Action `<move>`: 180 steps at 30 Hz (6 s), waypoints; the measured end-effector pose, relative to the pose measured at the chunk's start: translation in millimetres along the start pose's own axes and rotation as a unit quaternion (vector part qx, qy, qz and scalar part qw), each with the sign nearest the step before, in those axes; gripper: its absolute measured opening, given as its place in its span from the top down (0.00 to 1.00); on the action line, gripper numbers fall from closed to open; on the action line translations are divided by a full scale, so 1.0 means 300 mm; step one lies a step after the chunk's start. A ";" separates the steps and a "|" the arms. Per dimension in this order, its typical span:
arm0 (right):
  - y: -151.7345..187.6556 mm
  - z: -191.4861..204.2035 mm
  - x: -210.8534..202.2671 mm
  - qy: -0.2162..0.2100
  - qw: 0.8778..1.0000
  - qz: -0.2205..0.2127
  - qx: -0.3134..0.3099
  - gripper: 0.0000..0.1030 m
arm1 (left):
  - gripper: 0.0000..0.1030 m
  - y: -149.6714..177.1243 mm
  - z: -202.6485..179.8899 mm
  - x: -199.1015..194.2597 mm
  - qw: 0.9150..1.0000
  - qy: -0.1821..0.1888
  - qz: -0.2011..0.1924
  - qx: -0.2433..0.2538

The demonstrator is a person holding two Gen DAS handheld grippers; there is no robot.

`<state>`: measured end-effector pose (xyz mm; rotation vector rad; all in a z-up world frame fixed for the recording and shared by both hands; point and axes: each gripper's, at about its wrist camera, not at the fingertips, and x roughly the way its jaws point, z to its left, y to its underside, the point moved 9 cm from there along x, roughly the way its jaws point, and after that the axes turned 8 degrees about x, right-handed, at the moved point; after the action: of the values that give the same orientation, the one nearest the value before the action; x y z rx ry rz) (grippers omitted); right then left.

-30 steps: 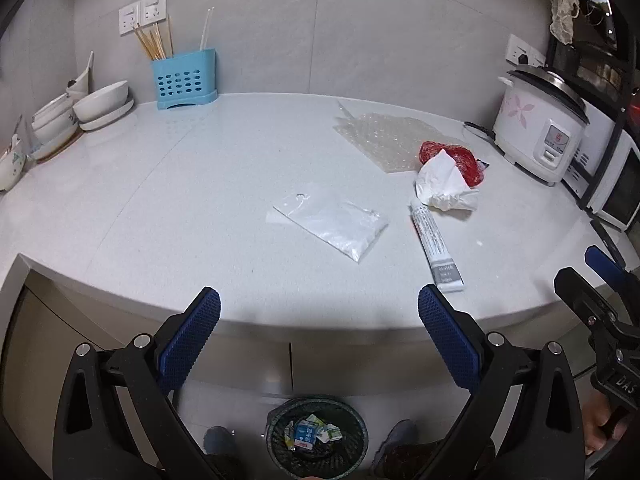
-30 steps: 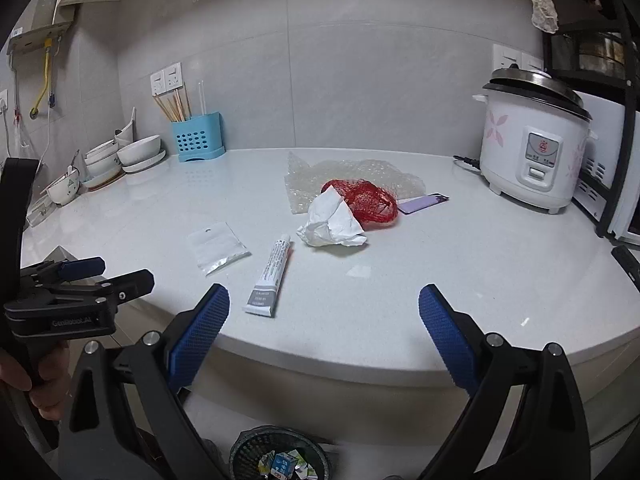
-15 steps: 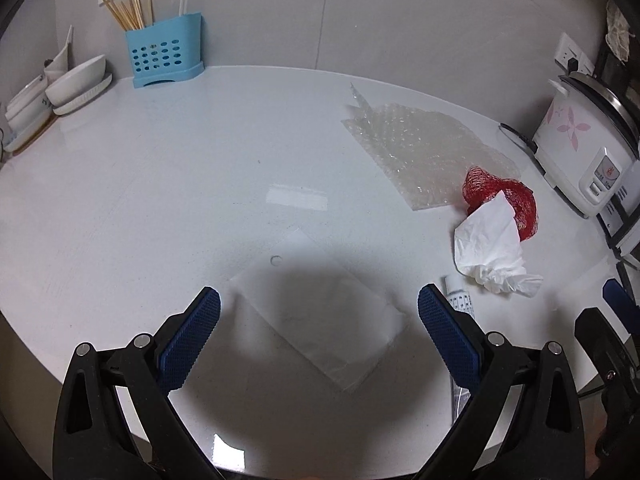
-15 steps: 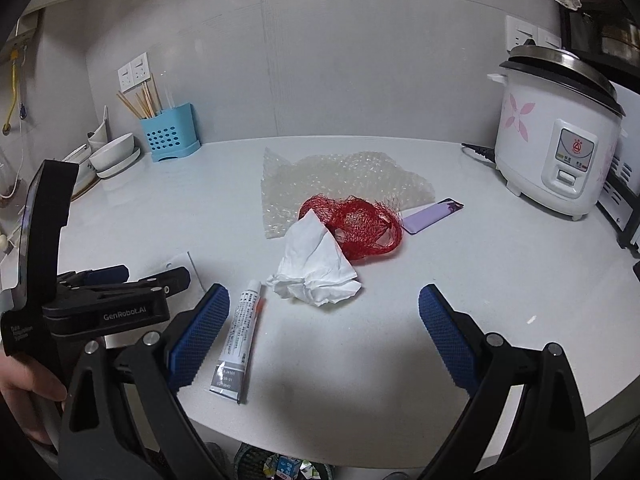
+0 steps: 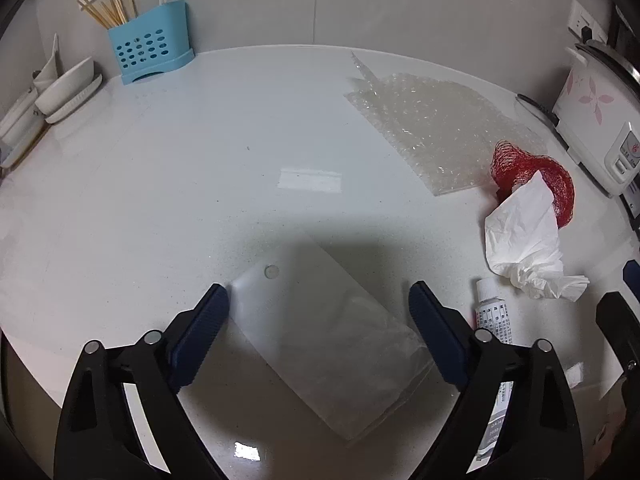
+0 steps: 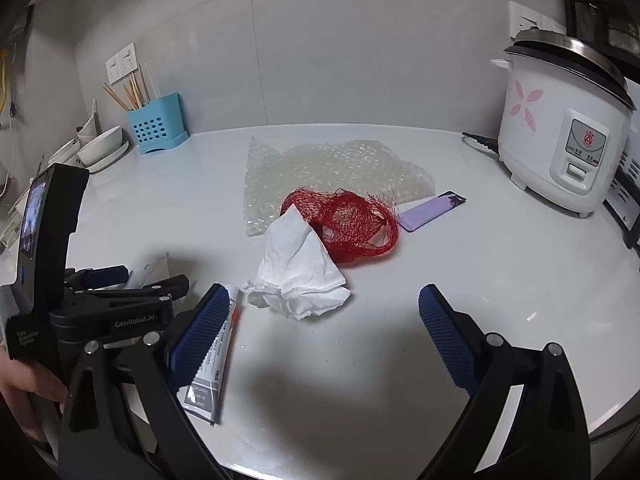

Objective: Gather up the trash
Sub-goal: 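Grasp the clear plastic bag with the left gripper while the right gripper grasps the white tissue, then lift the bag and tissue off the counter and carry both down over the wastebasket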

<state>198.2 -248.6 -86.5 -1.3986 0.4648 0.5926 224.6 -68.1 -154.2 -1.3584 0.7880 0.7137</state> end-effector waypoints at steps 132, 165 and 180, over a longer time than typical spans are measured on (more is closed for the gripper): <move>0.447 0.277 -0.614 -0.116 0.993 -0.029 -0.007 0.99 | 1.00 0.617 -0.030 -0.546 0.989 0.095 -0.095 0.058; 1.104 0.220 -0.050 -0.066 0.990 0.126 0.009 0.99 | 1.00 1.094 -0.032 0.104 0.995 0.101 -0.006 0.014; 1.431 0.129 0.292 -0.051 0.975 0.211 0.040 0.99 | 1.00 1.302 -0.105 0.487 0.990 0.121 0.072 0.015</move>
<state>-8.4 -170.8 -466.7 -1.1916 0.7031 0.9738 -17.5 -66.2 -495.3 -1.3863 1.0952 0.6536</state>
